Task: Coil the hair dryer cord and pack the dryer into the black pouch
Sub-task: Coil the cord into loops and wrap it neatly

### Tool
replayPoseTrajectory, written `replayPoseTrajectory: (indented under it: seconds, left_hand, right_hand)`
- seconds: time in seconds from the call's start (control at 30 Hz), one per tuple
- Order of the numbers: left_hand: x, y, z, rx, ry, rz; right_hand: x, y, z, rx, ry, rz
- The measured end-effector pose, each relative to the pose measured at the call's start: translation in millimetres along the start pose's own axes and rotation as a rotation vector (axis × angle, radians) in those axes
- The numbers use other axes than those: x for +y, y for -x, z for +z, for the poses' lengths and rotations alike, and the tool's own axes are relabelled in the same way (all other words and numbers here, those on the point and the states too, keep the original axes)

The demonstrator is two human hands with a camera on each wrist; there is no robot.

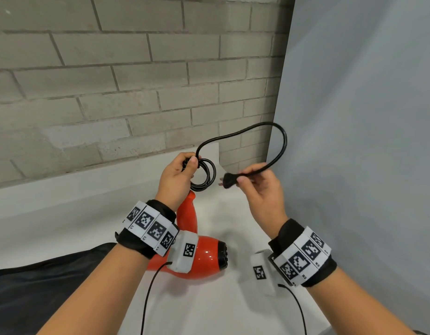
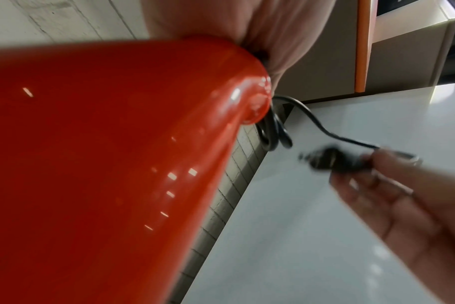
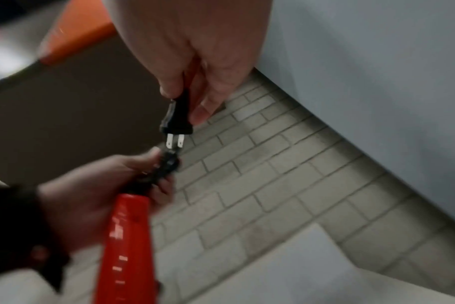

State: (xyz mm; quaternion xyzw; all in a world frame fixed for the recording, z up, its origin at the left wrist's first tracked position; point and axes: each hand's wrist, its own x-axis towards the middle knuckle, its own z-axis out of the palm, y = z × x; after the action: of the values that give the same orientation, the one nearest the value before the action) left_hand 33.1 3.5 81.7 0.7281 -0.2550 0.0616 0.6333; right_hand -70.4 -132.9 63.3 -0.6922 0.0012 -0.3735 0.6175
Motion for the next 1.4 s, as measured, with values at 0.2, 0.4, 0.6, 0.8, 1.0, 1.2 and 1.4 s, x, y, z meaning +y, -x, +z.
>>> replayPoseTrajectory:
  seconds: [0.2,0.4,0.6,0.8,1.0,1.2,1.4]
  left_hand:
    - [5.7,4.1,6.3,-0.092,0.067,-0.005]
    - [7.1,6.4,11.4,-0.194,0.040,-0.007]
    - [11.9,12.2,16.0,-0.217,0.153,0.018]
    - [8.5,7.0,12.4,-0.185,0.223,-0.038]
    - [5.7,5.4,6.2,-0.194,0.251,-0.045]
    - [5.6,7.7,6.1,-0.254,0.204,-0.025]
    - [12.4,10.7,5.2,-0.267,0.201,-0.035]
  right_hand:
    - [-12.6,-2.2,30.1,-0.083,0.173,-0.117]
    - [5.1,-7.2,40.7,-0.021,0.414,-0.218]
    - [8.8,-21.9,36.3,-0.224,0.310,-0.090]
    - [34.6,-6.8,8.0,-0.462,0.389,-0.060]
    - [57.9,1.6,-27.4,-0.909,1.009,0.806]
    - [45.3,-6.3,-19.0,-0.859,0.977,0.524]
    - [28.6,-13.7,8.6,-0.778,0.481,0.316]
